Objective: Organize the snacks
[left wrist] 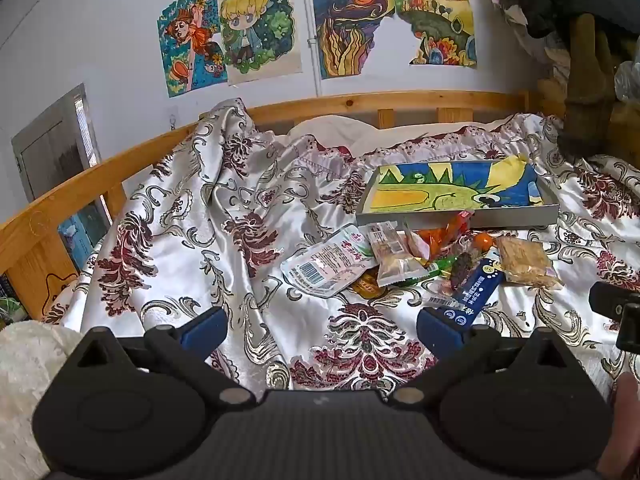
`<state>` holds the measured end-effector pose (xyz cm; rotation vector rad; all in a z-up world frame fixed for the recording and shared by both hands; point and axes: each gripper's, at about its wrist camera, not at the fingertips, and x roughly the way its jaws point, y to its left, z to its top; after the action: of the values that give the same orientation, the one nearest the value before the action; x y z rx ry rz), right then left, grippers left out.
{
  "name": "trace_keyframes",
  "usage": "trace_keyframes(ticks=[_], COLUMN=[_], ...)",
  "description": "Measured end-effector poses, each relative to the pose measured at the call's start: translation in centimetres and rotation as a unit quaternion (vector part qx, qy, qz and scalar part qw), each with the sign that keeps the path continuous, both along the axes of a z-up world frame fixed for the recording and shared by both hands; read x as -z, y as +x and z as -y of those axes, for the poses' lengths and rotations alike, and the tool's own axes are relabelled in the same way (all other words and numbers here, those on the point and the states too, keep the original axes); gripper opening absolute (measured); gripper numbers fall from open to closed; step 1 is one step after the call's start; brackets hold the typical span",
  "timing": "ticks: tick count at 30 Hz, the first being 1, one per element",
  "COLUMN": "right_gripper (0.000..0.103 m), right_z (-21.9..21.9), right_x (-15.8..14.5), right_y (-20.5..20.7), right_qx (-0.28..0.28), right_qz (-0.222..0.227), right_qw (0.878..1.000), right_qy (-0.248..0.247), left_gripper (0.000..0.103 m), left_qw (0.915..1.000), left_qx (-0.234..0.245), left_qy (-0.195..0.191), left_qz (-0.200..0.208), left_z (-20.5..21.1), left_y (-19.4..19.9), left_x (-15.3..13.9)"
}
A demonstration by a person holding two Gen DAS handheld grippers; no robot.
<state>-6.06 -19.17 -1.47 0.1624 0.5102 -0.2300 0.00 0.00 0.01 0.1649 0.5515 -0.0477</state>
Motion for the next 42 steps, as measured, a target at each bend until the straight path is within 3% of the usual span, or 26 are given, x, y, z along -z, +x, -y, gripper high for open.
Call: trace_keyframes(ticks=[42], right_gripper=[0.102], right_z=[0.06], right_x=[0.11], right_y=[0.00], right_qx=[0.001], right_qz=[-0.004], right_qw=[1.000], right_qy=[0.004], left_gripper=[0.103], left_qw=[1.0000], left_qx=[0.001], left_qy=[-0.003], left_qz=[-0.001], left_z=[0.01], left_y=[0.01], left_x=[0.03])
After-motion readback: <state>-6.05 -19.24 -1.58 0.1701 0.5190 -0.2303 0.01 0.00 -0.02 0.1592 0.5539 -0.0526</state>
